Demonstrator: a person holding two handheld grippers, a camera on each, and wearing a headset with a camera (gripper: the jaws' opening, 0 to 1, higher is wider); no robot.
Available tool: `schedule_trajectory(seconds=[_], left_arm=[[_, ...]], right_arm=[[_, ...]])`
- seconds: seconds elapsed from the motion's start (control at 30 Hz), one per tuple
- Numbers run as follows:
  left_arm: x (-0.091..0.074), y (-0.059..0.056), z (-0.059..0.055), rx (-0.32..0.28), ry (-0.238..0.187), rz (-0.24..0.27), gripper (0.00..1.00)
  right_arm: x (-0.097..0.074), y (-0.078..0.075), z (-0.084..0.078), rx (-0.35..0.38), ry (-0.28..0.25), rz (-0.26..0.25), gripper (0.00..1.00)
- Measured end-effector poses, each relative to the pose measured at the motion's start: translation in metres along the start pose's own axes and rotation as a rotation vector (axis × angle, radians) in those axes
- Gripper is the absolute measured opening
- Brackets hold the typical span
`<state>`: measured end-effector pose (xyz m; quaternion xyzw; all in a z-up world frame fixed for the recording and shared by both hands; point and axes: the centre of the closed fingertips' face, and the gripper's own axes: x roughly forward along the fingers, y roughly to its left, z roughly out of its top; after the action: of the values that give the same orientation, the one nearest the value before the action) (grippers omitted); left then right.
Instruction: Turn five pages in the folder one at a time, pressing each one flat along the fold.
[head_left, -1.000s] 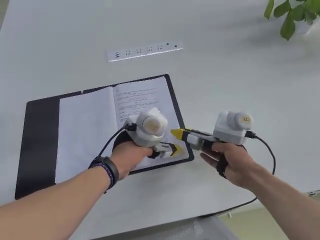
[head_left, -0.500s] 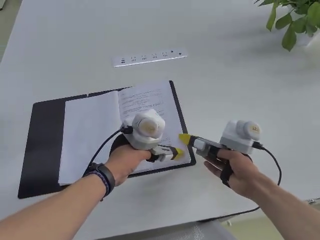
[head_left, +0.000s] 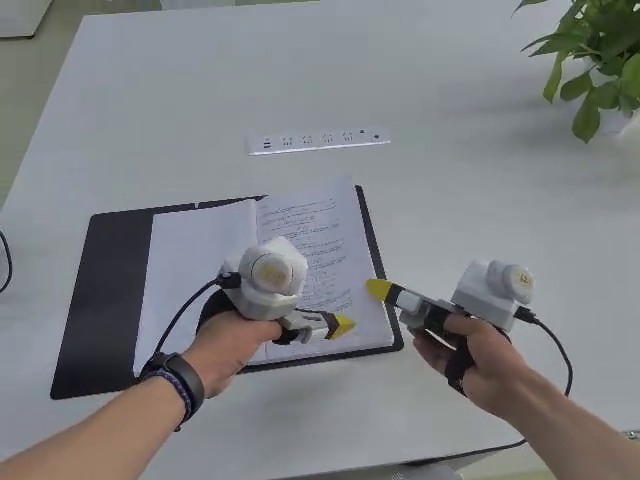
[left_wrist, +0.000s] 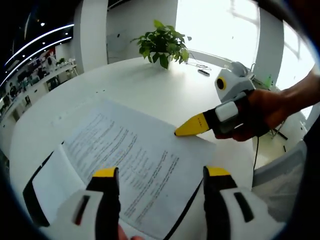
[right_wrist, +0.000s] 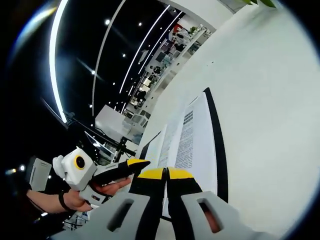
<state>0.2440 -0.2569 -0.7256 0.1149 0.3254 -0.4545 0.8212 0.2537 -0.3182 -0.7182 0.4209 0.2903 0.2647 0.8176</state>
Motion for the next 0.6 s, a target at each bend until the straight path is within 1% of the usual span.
schedule_trajectory(seconds=[0.03, 0.1, 0.2, 0.23, 0.27, 0.3, 0.4, 0.43, 0.53, 0.6], left_arm=[[-0.004, 0.003, -0.001, -0.01, -0.006, 0.008, 0.68], [-0.011, 0.006, -0.003, -0.018, -0.013, 0.017, 0.68], [-0.026, 0.012, -0.007, -0.034, -0.031, 0.037, 0.68], [-0.028, 0.013, -0.008, -0.035, -0.033, 0.039, 0.68], [-0.034, 0.016, -0.01, -0.04, -0.041, 0.05, 0.69], [-0.038, 0.018, -0.011, -0.044, -0.045, 0.056, 0.69], [-0.054, 0.03, -0.018, -0.07, -0.065, 0.089, 0.7], [-0.058, 0.033, -0.02, -0.077, -0.071, 0.099, 0.7], [-0.074, 0.043, -0.027, -0.1, -0.087, 0.128, 0.7], [-0.085, 0.049, -0.034, -0.111, -0.093, 0.147, 0.7]], right_arm=[[0.002, -0.001, 0.0, 0.009, -0.002, 0.005, 0.0], [0.003, 0.003, -0.001, 0.009, -0.007, 0.006, 0.0], [0.006, 0.016, -0.003, -0.001, -0.008, 0.02, 0.0], [0.008, 0.019, -0.004, -0.004, -0.006, 0.024, 0.0], [0.009, 0.022, -0.005, -0.008, -0.005, 0.028, 0.0], [0.011, 0.03, -0.005, -0.016, -0.005, 0.034, 0.0], [0.018, 0.042, -0.007, -0.032, 0.002, 0.053, 0.0], [0.02, 0.042, -0.008, -0.039, 0.009, 0.06, 0.0], [0.027, 0.06, -0.013, -0.072, 0.023, 0.083, 0.0], [0.033, 0.068, -0.015, -0.079, 0.027, 0.095, 0.0]])
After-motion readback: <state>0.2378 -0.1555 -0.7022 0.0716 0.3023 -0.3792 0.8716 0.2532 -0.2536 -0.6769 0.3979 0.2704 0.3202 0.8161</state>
